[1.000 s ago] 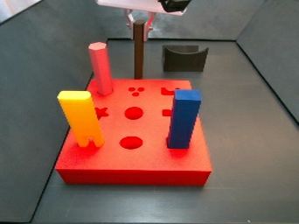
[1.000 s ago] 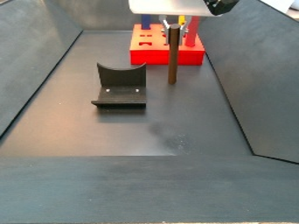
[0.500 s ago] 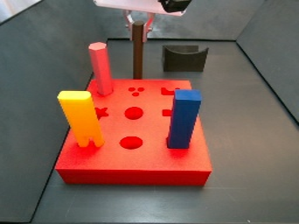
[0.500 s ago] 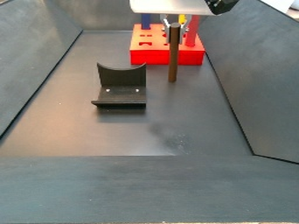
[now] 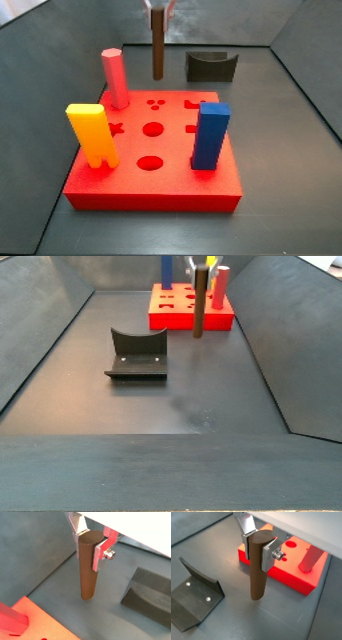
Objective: Pick up the oval object. Move up. Move to above the board. Insert the oval object.
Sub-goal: Move up, then move to above the board.
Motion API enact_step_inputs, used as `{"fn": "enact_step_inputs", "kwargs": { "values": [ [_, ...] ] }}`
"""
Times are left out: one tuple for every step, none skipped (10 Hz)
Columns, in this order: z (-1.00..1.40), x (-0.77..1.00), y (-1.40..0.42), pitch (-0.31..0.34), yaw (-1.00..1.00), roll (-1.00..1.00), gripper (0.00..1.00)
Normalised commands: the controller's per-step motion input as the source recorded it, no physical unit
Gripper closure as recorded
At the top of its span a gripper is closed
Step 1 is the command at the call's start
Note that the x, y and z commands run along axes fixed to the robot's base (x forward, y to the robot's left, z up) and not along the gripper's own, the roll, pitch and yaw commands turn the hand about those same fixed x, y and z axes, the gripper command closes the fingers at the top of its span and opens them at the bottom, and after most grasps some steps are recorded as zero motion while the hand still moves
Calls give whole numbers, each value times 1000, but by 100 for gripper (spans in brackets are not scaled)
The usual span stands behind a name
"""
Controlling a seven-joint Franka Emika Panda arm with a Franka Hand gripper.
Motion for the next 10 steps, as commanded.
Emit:
{"fn": "enact_step_inputs", "kwargs": {
  "values": [
    [263, 19, 7, 65, -4, 0, 100],
    [1000, 109, 72, -115, 65, -283, 100],
    [1000, 110, 74, -81, 61, -283, 100],
    [1000, 94, 68, -38, 41, -275, 100],
    [1000, 87, 69, -1, 13, -241, 100],
    [1000, 83, 64, 42, -7, -206, 100],
    [1000, 81, 64, 65, -15, -188, 100],
    [1000, 80, 63, 73, -21, -181, 100],
    [1000, 73, 61, 79, -30, -169, 100],
    [913, 57, 56, 78, -35, -157, 100]
  ]
}}
